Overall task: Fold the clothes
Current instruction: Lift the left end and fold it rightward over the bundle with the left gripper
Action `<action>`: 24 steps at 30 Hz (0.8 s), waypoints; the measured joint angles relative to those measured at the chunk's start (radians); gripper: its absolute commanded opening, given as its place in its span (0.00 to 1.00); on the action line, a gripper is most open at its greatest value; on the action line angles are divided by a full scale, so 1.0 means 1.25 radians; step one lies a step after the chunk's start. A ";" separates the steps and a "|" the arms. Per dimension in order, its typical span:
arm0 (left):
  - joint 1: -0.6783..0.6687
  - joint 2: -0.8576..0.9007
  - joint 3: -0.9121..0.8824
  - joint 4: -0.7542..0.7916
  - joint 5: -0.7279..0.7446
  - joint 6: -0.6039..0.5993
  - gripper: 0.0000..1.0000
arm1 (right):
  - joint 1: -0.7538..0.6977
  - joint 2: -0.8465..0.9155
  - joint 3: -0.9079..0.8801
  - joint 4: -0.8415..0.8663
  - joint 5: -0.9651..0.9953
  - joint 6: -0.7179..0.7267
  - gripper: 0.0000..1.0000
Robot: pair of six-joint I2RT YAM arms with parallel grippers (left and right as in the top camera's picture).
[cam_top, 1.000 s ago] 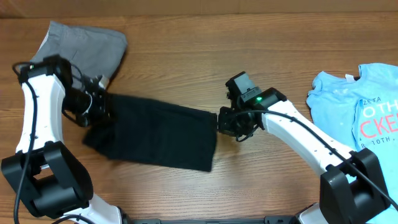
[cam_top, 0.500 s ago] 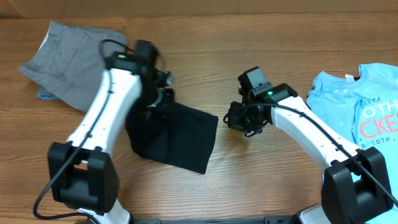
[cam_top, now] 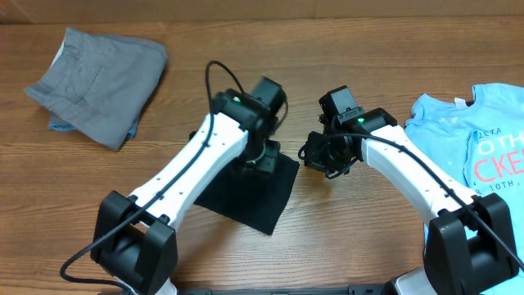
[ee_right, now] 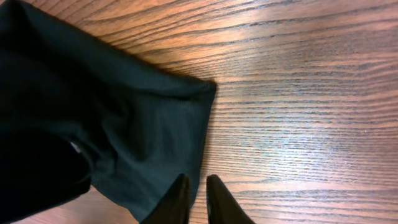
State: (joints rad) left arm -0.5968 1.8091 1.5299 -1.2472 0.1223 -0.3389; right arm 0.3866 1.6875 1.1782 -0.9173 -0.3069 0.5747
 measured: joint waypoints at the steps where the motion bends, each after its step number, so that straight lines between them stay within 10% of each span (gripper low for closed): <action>1: -0.005 0.000 0.000 -0.001 -0.001 -0.002 0.35 | 0.000 0.000 0.000 -0.001 0.000 -0.002 0.21; 17: 0.184 0.000 0.138 -0.169 -0.118 0.015 0.58 | 0.004 0.000 0.000 0.224 -0.177 -0.151 0.40; 24: 0.266 0.000 0.135 -0.169 -0.105 0.086 0.45 | 0.057 0.000 0.000 0.320 -0.204 -0.162 0.33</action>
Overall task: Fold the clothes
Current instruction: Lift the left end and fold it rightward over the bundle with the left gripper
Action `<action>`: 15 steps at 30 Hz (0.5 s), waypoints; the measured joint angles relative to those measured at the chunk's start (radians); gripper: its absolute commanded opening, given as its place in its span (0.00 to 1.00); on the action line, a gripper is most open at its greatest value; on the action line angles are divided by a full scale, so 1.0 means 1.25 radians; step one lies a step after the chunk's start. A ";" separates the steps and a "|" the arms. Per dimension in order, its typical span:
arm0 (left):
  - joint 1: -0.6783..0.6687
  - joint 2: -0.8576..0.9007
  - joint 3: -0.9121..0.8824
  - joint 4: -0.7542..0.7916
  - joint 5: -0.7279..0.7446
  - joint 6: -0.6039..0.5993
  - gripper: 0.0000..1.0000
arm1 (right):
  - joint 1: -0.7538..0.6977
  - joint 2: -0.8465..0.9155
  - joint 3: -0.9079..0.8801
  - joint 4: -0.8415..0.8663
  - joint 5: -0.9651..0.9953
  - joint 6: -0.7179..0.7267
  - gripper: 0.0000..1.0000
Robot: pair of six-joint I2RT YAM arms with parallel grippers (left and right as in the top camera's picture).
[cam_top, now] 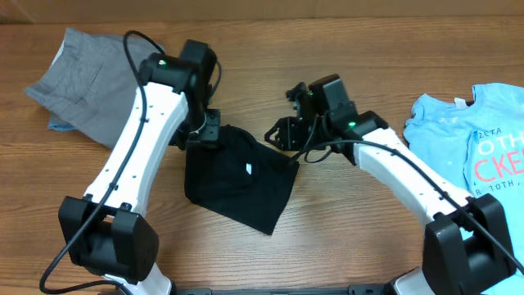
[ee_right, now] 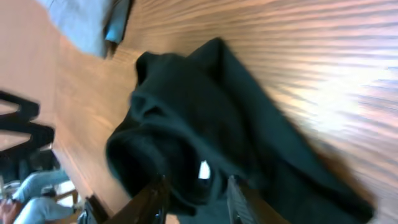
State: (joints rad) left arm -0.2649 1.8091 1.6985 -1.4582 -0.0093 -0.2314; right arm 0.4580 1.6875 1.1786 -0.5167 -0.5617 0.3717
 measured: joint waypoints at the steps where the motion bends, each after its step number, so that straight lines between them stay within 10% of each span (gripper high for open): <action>1: 0.004 0.000 -0.005 0.002 0.002 0.011 0.43 | 0.011 0.000 0.000 0.000 -0.004 0.000 0.33; 7: 0.020 0.001 -0.070 0.027 0.017 0.042 0.38 | 0.104 0.000 0.000 0.019 -0.020 0.000 0.60; 15: 0.079 0.001 -0.063 -0.007 0.031 0.045 0.33 | 0.196 0.002 0.000 0.014 0.026 -0.031 0.50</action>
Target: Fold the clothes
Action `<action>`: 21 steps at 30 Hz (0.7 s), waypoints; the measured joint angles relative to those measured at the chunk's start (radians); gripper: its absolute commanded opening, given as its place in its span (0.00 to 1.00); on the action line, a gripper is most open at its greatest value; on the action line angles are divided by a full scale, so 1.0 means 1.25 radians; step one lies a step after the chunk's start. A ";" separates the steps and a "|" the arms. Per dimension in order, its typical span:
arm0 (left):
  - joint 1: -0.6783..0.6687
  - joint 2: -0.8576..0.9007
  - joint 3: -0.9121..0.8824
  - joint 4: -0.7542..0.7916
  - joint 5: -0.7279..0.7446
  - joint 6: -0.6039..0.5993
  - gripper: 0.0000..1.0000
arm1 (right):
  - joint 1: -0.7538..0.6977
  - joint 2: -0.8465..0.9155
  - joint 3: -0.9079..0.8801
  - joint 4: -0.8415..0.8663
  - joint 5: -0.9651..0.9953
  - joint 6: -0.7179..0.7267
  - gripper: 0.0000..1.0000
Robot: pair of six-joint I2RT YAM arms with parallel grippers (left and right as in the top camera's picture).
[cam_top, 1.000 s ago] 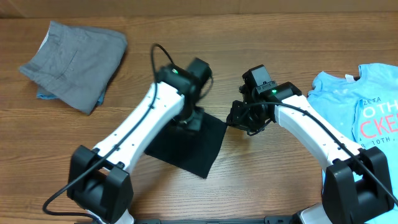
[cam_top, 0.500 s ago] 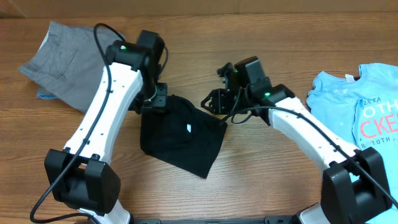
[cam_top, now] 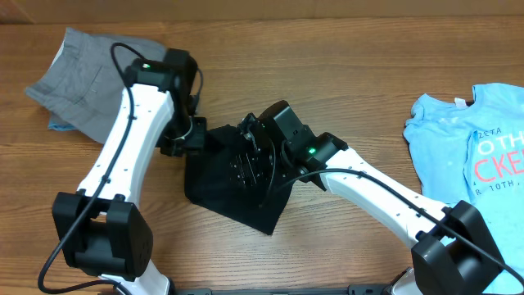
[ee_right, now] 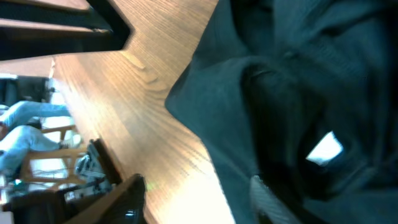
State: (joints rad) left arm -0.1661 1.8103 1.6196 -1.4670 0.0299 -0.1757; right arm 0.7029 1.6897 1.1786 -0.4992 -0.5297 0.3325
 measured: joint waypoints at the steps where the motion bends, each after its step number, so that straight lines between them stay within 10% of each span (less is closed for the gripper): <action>1: 0.009 0.000 0.005 -0.003 0.004 0.000 0.33 | 0.000 0.002 0.000 0.004 0.006 -0.002 0.49; 9: 0.054 0.000 0.069 -0.012 0.040 0.010 0.33 | -0.002 0.067 0.000 0.051 0.041 -0.005 0.49; 15: 0.054 0.000 0.071 -0.022 0.046 0.018 0.34 | -0.002 0.078 0.000 0.057 0.049 -0.008 0.10; 21: 0.054 0.000 0.071 -0.022 0.049 0.018 0.34 | -0.002 0.077 0.000 -0.015 0.031 -0.015 0.04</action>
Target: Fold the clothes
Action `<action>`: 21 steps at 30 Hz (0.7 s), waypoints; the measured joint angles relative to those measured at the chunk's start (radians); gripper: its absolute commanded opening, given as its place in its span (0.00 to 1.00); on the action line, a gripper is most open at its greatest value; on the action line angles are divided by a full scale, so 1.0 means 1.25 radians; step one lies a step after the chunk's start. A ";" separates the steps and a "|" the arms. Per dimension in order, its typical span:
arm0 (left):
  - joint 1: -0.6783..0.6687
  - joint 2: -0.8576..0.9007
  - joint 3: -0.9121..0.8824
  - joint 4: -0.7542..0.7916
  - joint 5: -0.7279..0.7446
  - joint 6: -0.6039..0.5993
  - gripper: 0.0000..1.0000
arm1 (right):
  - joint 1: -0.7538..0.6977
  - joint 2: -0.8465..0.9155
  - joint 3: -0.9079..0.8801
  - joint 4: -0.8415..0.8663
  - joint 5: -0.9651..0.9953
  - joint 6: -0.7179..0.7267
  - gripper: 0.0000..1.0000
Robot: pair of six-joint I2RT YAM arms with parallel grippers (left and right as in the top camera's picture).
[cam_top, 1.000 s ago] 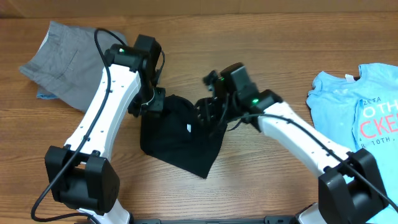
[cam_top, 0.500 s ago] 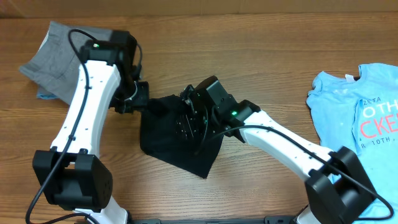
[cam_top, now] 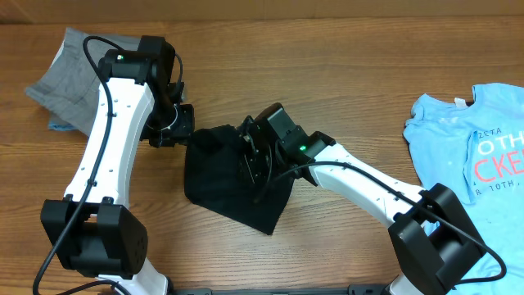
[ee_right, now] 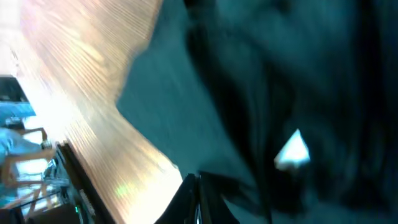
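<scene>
A black garment [cam_top: 221, 192] lies crumpled in the middle of the table, its white tag [ee_right: 292, 152] showing in the blurred right wrist view. My right gripper [cam_top: 252, 164] is down on its upper middle. There the right gripper [ee_right: 198, 182] has its fingers pressed together, with black cloth at the tips. My left gripper [cam_top: 172, 131] hangs just off the garment's upper left corner; whether it is open and whether it touches the cloth are both hidden.
Folded grey shorts [cam_top: 86, 74] lie at the far left behind the left arm. A light blue T-shirt [cam_top: 471, 139] with pink print is spread at the right edge. Bare wooden table [cam_top: 352, 90] lies between.
The right gripper's fingers stood wide apart over the black cloth and are now together on it. The left gripper has shifted a little left and back, away from the garment's corner.
Both grippers were at the black garment's far edge, the right one at its right corner. Then the left was at the upper left corner and the right hung open beside it. The right then reached over the middle, open, and is now shut there.
</scene>
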State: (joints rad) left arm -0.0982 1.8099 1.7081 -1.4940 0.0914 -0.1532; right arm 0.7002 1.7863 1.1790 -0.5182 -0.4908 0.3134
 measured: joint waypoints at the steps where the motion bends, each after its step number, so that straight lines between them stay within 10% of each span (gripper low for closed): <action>1: 0.000 0.000 0.000 0.000 0.002 0.001 0.34 | 0.000 -0.002 0.000 -0.023 0.000 -0.001 0.04; 5: 0.000 0.000 0.000 0.000 0.002 0.006 0.35 | 0.000 -0.042 0.000 -0.154 0.009 -0.012 0.08; 9: 0.000 0.000 0.000 0.005 0.002 0.012 0.41 | 0.000 -0.096 0.000 -0.175 0.033 -0.021 0.46; 21: 0.000 0.000 0.000 0.009 0.002 0.021 0.45 | 0.000 -0.038 0.005 0.102 0.055 -0.038 0.49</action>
State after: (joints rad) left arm -0.0982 1.8103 1.7084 -1.4822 0.0940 -0.1265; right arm 0.6998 1.7382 1.1847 -0.3908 -0.4221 0.2653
